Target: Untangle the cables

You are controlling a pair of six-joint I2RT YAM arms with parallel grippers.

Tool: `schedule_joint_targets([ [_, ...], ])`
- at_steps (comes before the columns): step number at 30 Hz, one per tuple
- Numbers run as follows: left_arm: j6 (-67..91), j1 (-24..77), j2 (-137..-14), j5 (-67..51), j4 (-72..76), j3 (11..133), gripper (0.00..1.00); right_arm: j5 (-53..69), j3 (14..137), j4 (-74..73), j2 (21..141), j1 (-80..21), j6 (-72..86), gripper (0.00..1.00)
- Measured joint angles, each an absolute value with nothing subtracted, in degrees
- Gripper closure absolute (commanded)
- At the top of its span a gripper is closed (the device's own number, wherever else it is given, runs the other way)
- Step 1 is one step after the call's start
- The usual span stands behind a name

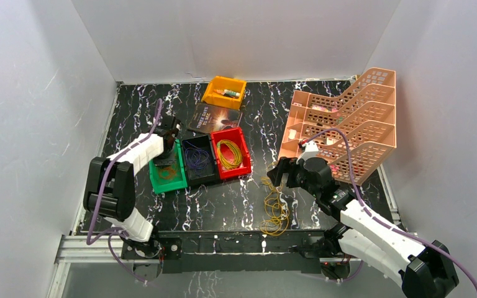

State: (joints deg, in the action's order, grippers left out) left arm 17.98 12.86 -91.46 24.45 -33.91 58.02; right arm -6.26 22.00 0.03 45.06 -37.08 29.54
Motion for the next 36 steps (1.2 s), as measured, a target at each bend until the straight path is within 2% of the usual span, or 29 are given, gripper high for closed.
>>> schedule_joint_targets([
  [6,17.9,12.8,-91.0,24.7,-33.9,58.0,0.82,-6.3,22.0,0.0,45.1,-37.1,29.5,0.01],
  [11,17.7,12.8,-87.1,25.0,-34.1,58.2,0.64,-6.3,22.0,0.0,45.1,-37.1,29.5,0.02],
  [13,17.6,12.8,-85.4,25.1,-34.5,58.7,0.61,-6.3,22.0,0.0,45.1,-37.1,29.5,0.02],
  [22,17.5,12.8,-81.3,25.0,-35.7,61.4,0.57,-6.7,22.0,-0.1,45.0,-37.1,29.5,0.02],
  [30,15.9,12.8,-72.4,18.9,-35.8,62.0,0.56,-11.7,23.2,-3.5,45.1,-37.1,30.4,0.02],
  [36,17.0,13.6,-64.6,11.2,-34.1,65.3,0.56,-13.8,25.0,-6.9,47.6,-37.1,32.5,0.11],
])
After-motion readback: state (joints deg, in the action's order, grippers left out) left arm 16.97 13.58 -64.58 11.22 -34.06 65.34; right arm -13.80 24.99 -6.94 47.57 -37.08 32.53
